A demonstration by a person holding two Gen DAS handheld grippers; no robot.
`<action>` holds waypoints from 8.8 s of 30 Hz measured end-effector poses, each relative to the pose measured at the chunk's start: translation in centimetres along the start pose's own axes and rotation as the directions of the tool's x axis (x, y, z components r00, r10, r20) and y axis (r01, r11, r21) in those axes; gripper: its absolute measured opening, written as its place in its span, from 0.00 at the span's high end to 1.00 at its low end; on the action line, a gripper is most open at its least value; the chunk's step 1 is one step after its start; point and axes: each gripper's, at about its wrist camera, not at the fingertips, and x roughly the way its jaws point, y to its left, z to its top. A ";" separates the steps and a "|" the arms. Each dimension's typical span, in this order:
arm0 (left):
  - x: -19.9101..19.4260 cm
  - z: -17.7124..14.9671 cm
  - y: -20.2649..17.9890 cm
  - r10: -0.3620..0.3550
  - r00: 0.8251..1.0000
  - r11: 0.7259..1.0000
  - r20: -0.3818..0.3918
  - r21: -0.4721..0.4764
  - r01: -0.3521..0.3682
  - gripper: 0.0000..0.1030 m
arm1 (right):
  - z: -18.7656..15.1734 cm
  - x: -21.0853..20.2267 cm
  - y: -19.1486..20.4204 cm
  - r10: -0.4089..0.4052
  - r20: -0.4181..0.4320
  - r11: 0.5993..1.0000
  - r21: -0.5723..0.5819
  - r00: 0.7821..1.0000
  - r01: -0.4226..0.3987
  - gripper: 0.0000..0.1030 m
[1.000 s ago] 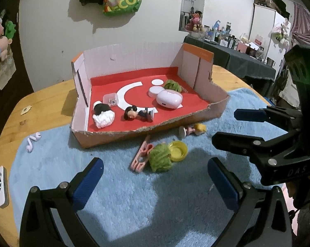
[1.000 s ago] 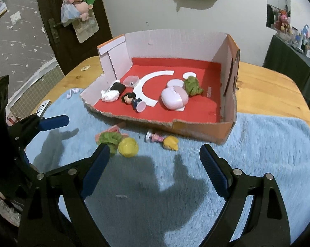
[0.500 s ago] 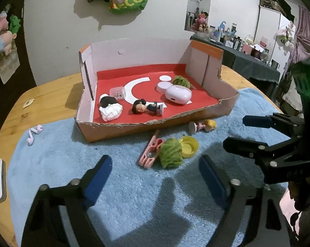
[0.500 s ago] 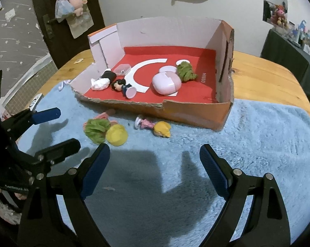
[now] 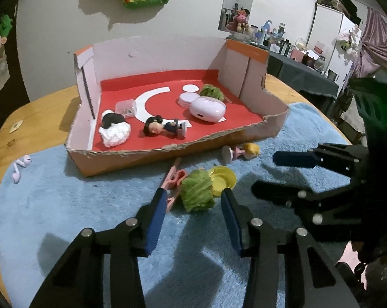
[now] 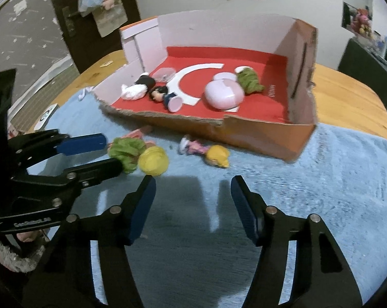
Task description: Organize objects
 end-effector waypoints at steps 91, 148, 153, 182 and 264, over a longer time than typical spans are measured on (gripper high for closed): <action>-2.9 4.0 0.0 -0.025 0.993 1.000 0.114 0.014 0.024 0.78 | 3.6 -3.4 0.8 0.122 0.082 0.992 -0.043 0.989 -0.118 0.72; 9.3 11.7 4.0 0.004 0.993 0.999 -0.114 -0.047 -0.009 0.78 | 8.6 5.2 -3.4 -0.041 -0.116 0.997 -0.076 0.992 0.032 0.72; 9.2 11.6 3.7 0.022 0.994 0.999 -0.105 -0.028 -0.025 0.78 | 8.7 5.4 -3.7 -0.029 -0.120 0.997 -0.069 0.992 0.021 0.72; 8.5 11.4 3.5 0.034 0.995 0.999 -0.089 -0.021 -0.036 0.65 | 9.1 4.9 -3.7 0.020 -0.095 0.998 -0.052 0.995 -0.025 0.71; -4.3 4.9 3.0 0.090 0.986 0.992 0.138 -0.098 -0.077 0.03 | 3.7 -4.2 1.1 -0.015 0.054 0.995 -0.102 0.998 0.020 0.13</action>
